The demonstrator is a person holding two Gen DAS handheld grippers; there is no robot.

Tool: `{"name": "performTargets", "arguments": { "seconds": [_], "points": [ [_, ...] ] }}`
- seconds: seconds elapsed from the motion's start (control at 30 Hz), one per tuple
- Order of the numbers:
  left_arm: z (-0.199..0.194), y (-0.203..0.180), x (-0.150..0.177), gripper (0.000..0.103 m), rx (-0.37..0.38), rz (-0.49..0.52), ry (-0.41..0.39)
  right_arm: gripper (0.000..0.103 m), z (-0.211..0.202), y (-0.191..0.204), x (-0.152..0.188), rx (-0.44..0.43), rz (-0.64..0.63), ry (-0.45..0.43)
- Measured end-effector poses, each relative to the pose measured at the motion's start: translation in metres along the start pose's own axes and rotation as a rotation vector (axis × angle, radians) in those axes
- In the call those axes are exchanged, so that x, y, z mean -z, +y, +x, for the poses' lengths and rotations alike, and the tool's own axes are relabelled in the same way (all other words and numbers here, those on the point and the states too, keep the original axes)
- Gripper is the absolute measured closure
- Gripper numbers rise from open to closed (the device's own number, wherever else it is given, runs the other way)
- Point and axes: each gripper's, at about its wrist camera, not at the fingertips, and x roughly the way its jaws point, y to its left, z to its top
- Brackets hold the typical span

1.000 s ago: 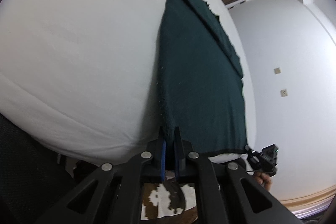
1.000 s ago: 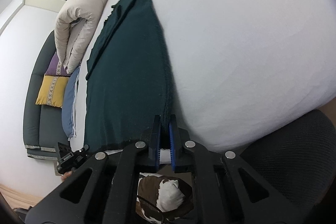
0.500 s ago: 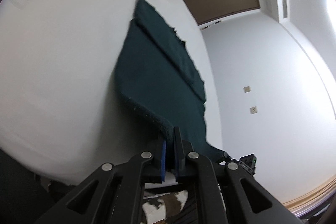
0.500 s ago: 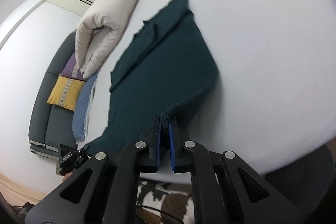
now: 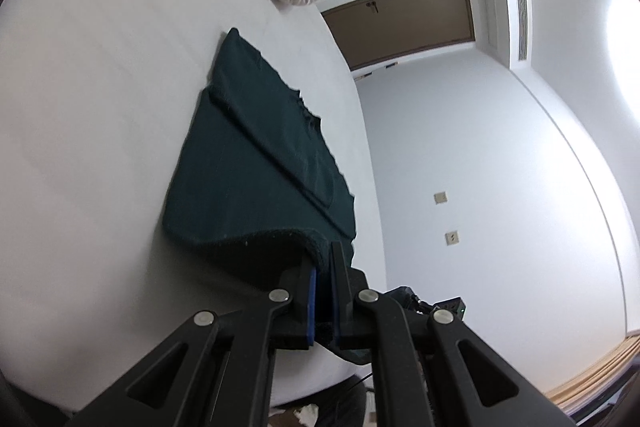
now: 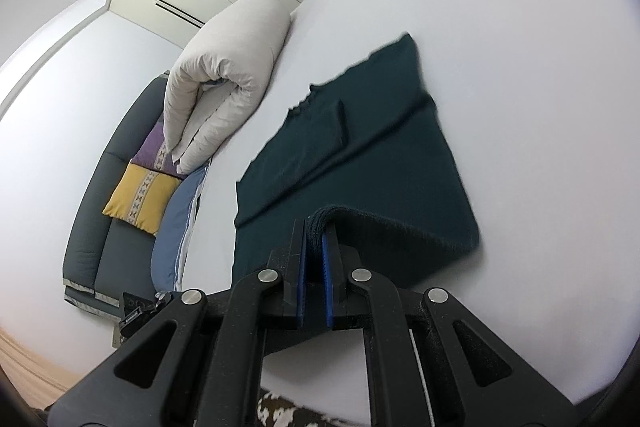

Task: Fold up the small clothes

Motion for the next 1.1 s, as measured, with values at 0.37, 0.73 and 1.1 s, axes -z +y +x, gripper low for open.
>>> {"name": "performTargets", "arguments": {
  "seconds": [0.37, 0.73, 1.1],
  "points": [
    [0.037, 0.002, -0.076, 0.097, 0.006, -0.026, -0.062, 0.097, 0.053, 0.002, -0.091, 0.081, -0.03, -0.085],
    [0.091, 0.005, -0.143, 0.097, -0.032, -0.014, -0.098, 0.097, 0.124, -0.008, -0.154, 0.176, -0.072, -0.106],
    [0.144, 0.019, -0.209, 0.097, -0.102, -0.028, -0.141, 0.097, 0.202, -0.028, -0.215, 0.238, -0.045, -0.102]
  ]
}}
